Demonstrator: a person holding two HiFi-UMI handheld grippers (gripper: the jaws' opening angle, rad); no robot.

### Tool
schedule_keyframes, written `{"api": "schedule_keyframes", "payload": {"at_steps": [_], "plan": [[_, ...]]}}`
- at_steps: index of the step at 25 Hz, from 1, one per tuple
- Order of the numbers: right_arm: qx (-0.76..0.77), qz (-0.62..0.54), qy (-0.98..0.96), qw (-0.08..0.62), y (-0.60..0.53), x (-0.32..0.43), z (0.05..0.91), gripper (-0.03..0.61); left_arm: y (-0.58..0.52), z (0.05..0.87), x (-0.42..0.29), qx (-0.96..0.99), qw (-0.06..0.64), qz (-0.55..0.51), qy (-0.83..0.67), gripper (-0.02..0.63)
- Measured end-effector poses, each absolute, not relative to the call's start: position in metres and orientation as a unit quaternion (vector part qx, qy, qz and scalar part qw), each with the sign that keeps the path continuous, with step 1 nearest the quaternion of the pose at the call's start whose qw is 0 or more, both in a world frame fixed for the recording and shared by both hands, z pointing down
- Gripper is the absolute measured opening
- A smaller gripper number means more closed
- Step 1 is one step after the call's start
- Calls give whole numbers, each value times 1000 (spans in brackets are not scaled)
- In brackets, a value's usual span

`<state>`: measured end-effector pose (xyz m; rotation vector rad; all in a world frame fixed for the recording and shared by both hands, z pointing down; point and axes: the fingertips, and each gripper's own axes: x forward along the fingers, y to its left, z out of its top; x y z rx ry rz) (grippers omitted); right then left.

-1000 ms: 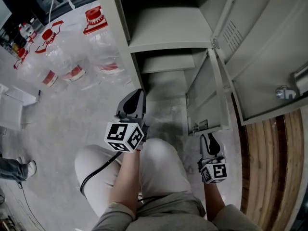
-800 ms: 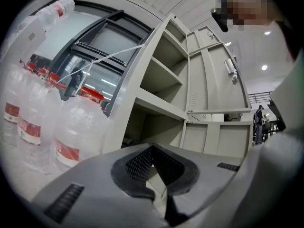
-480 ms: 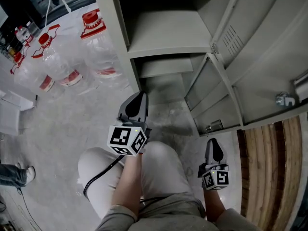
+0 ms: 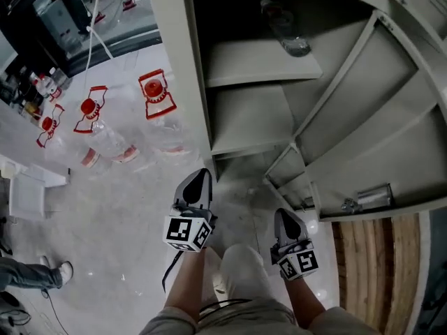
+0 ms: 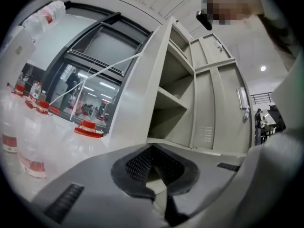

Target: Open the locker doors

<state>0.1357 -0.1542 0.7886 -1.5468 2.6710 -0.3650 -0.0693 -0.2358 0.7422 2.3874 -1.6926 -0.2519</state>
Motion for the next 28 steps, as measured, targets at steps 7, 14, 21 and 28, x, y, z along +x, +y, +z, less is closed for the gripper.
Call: {"api": "schedule_keyframes", "payload": {"at_steps": [7,14,21,28], "plan": [[-469,-111,876,27,-153,102,650,0,-201,631,-95,804,127,-76,-576,-2],[-454,-86,887,16,-126,116,513,0,-149,496,-90,798,118,-80,-585,-2],[-440,-88,893,24,-74,144,365,0,-69,357,-73,795,111,-66,-593,-2],[-416,-61,906,45,-38,151,293,0,-6,297,-73,789,87,-65,-604,-2]]}}
